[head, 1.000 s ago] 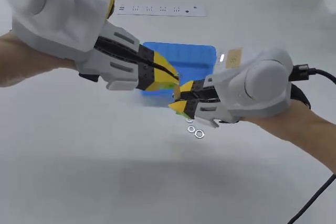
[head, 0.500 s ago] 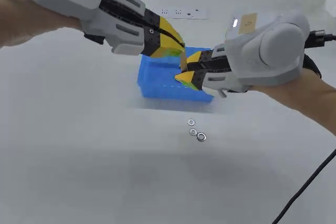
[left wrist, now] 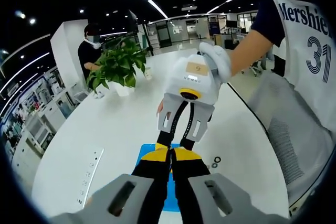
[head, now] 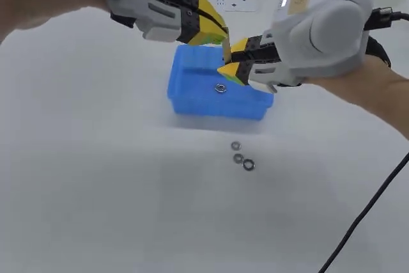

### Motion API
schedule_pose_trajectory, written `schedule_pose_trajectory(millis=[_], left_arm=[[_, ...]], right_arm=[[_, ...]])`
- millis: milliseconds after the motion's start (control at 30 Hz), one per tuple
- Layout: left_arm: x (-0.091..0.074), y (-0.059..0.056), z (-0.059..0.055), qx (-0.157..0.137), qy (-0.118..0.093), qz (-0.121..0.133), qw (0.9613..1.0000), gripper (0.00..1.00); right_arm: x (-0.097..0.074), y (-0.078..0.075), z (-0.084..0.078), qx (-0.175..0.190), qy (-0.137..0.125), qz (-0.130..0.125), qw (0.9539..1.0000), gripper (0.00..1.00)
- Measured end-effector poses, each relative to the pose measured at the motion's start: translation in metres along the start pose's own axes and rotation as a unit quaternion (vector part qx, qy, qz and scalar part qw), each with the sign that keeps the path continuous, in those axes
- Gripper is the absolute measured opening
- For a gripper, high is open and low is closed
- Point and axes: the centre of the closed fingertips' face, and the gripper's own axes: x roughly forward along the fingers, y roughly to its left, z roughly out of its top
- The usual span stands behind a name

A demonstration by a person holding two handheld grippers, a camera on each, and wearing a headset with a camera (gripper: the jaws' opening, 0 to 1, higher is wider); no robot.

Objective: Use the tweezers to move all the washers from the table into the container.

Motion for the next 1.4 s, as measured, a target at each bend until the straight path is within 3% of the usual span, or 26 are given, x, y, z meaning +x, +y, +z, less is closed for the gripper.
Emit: schedule_pose_trajectory(millis=[200, 700, 1067, 1400], left_arm=[[0.011, 0.009, -0.013, -0.012, -0.002, 0.002, 0.9999, 0.05], [0.026, 0.013, -0.049, -0.050, 0.006, 0.001, 0.9987, 0.05], [0.029, 0.011, -0.051, -0.053, 0.009, -0.005, 0.9986, 0.05], [0.026, 0.008, -0.042, -0.044, 0.008, -0.006, 0.9990, 0.05]], right_arm=[[0.010, -0.005, -0.013, 0.025, 0.000, 0.005, 0.9997, 0.11], [0.043, 0.001, -0.043, 0.051, 0.020, 0.028, 0.9981, 0.11], [0.043, 0.006, -0.043, 0.061, 0.022, 0.029, 0.9975, 0.11], [0.034, 0.007, -0.036, 0.057, 0.020, 0.022, 0.9980, 0.12]])
